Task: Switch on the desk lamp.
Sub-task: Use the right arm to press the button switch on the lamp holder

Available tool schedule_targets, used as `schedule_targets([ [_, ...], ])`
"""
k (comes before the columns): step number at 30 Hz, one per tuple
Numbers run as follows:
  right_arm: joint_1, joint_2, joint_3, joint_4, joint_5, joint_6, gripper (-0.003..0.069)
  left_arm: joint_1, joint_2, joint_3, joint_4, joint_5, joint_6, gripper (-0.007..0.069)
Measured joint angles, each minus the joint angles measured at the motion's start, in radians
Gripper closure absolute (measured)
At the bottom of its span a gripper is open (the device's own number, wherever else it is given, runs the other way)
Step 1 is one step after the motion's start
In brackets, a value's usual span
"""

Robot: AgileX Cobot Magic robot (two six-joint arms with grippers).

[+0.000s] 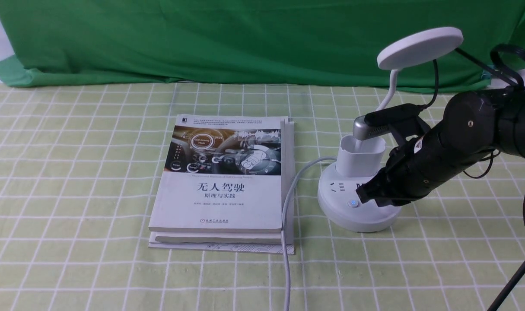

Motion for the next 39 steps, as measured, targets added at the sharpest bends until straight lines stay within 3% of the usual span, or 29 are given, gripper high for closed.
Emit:
schedule_targets([
  [28, -0.019, 0.065, -0.051, 0.0, 0.018, -0.002, 0.0625, 0.0, 0.0, 0.0, 0.0, 0.0, 0.0, 0.0606],
  [39, -0.019, -0.07, -0.037, 0.0, 0.035, -0.002, 0.0625, 0.0, 0.0, 0.0, 0.0, 0.0, 0.0, 0.0606],
])
